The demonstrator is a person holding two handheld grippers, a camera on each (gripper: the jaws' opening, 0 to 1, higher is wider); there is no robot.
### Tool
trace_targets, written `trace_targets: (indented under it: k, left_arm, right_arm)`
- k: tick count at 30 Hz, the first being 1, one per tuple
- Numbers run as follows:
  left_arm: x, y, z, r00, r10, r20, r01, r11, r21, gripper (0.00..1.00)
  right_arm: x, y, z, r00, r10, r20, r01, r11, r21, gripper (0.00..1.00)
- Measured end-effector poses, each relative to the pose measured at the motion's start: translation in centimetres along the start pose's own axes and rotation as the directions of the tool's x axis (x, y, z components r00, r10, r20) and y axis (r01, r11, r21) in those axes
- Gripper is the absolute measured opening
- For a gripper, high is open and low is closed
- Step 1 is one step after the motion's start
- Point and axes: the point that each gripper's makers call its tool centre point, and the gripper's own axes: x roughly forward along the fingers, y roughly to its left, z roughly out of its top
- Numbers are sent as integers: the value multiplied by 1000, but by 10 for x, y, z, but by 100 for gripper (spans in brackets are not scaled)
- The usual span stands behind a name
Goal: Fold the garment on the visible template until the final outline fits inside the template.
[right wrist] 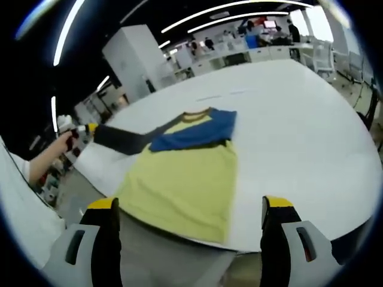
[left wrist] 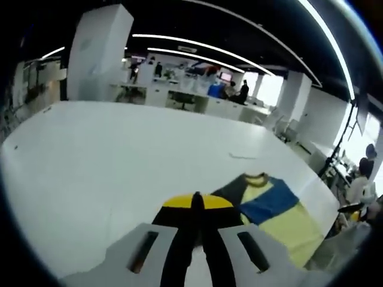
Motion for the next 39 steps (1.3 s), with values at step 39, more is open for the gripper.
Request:
trace_targets:
  k: [39]
  left_arm:
    - [-2, -129, 97, 965, -178, 194, 184, 983, -14, 0]
  right_arm:
    - [-31, -12, -7, 998, 5, 68, -5, 1000, 5, 97]
